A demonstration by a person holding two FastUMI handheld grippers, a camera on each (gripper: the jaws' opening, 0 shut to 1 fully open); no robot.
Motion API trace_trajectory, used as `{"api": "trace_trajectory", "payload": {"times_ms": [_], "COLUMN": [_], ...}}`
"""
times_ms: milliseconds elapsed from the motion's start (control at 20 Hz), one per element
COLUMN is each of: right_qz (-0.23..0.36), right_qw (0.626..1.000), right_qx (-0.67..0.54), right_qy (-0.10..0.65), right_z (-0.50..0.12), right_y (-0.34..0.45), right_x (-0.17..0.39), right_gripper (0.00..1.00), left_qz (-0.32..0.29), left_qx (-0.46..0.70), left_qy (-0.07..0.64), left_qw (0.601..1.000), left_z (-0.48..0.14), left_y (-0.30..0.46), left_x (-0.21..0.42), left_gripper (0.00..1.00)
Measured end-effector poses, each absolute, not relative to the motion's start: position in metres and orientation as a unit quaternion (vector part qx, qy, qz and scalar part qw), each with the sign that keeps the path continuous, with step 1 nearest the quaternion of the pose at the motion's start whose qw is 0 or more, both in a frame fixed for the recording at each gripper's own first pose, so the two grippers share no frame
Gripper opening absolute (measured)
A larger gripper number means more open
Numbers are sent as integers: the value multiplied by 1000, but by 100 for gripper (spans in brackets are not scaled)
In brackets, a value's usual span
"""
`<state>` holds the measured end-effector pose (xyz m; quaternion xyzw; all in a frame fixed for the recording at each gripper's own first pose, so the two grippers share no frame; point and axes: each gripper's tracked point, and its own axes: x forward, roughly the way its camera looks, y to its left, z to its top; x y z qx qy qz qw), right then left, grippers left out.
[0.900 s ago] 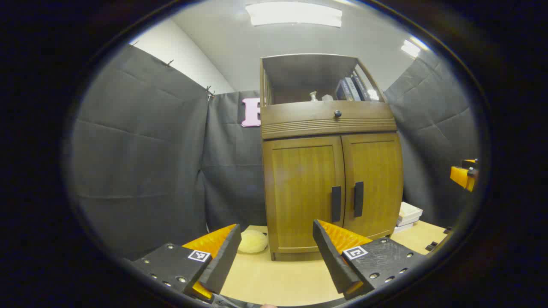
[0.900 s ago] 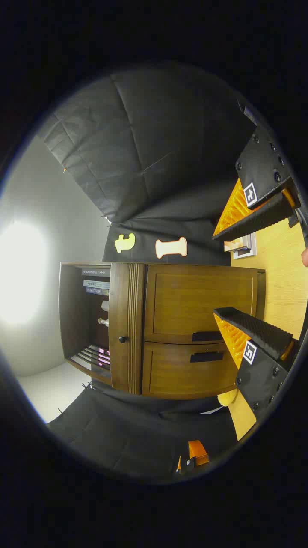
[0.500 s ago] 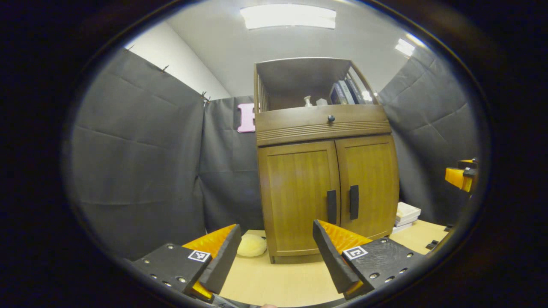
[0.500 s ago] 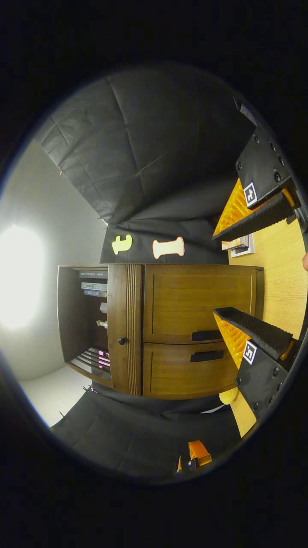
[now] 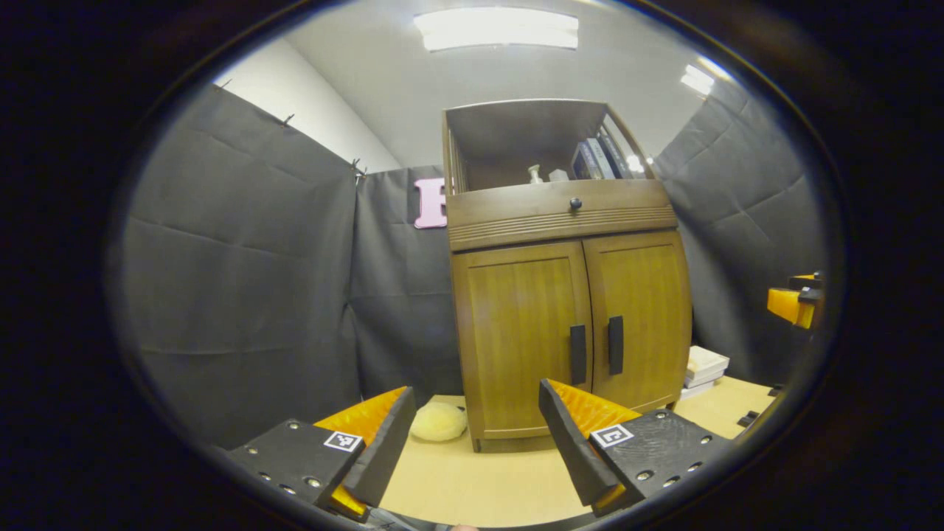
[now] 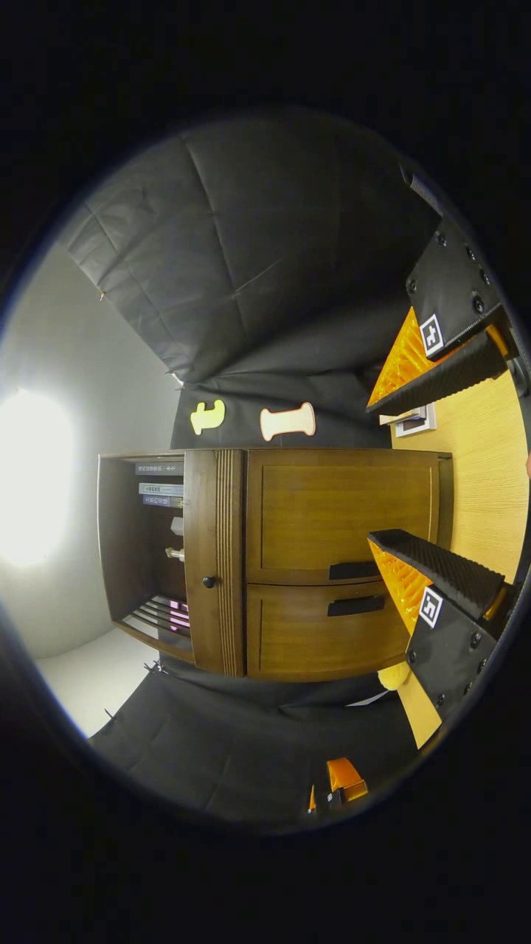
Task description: Open the right door of the double-door shoe cabinet with the right hand, and open the left door with the left hand.
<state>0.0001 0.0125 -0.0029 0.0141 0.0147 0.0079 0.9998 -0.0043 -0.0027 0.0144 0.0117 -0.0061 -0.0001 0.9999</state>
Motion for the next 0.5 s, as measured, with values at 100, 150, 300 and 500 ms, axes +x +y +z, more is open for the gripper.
{"api": "trace_trajectory", "payload": {"times_ms": [100, 150, 300, 500], "right_qz": [12, 14, 25, 47], "right_qw": [1000, 1000, 999, 998], "right_qx": [15, 16, 21, 28], "right_qy": [16, 17, 18, 10], "right_z": [-4, -5, -7, -4], "right_y": [16, 19, 28, 48], "right_x": [3, 5, 15, 35], "right_gripper": [97, 97, 98, 98], "left_qz": [3, 7, 18, 40], "left_qx": [9, 10, 16, 20], "left_qy": [-6, -7, -10, -9], "left_qw": [1000, 1000, 1000, 999], "left_z": [15, 16, 22, 28], "left_y": [-2, 0, 4, 13], "left_x": [-7, -7, -11, -17], "left_gripper": [100, 100, 100, 100]}}
